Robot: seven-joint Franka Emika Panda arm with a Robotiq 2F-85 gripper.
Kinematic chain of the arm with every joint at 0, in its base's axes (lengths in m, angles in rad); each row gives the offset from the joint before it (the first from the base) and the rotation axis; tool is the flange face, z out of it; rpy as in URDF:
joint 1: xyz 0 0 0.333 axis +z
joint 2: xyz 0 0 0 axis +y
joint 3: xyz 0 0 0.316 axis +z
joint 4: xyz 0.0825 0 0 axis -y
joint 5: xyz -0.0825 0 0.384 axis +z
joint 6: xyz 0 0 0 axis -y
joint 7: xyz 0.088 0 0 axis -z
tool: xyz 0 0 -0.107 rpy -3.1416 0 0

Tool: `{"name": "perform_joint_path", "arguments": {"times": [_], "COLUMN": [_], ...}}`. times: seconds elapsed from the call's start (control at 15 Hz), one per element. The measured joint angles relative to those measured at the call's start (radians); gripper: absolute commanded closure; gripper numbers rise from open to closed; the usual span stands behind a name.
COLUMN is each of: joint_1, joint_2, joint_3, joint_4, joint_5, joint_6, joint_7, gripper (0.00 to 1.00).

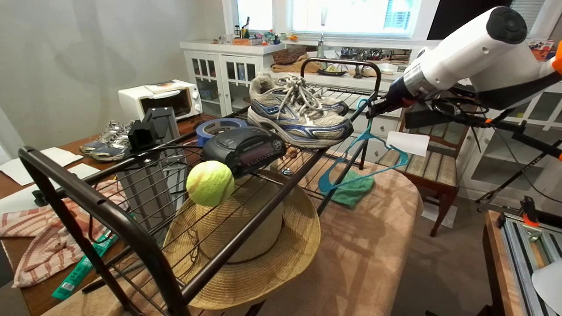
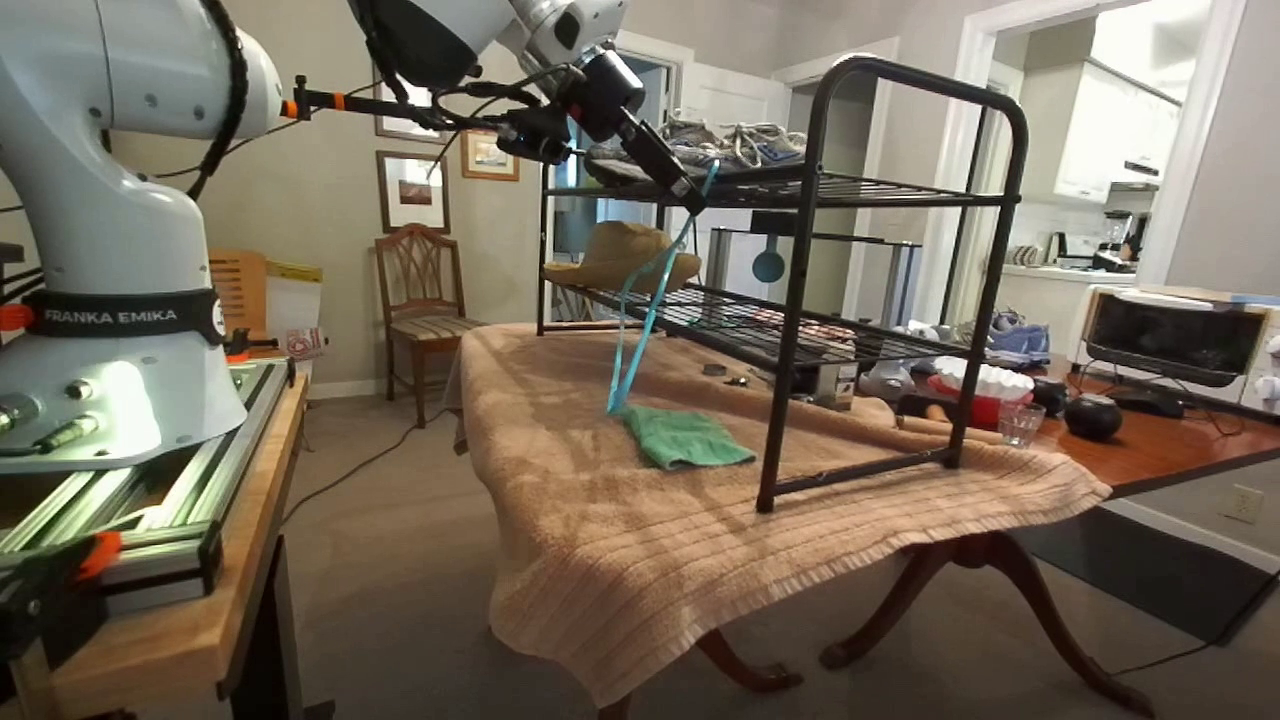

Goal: Remove the blue hanger from the rail.

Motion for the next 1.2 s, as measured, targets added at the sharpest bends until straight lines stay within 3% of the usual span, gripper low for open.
{"name": "perform_joint_path", "arguments": {"times": [0.6,0.8,1.0,1.2], "joint_1": [-0.016,-0.027,0.088,0.053], "joint_2": [-0.014,-0.011,0.007,0.038], "joint_3": [-0.039,-0.097,-0.271,-0.296], "joint_4": [-0.005,-0.033,-0.111,-0.125], "joint_5": [0.003,0.009,0.122,0.094], "joint_6": [0.078,0.154,0.187,0.265], "joint_7": [0.049,0.057,-0.076,-0.076], "gripper": [0.98,0.98,0.98,0.98]}}
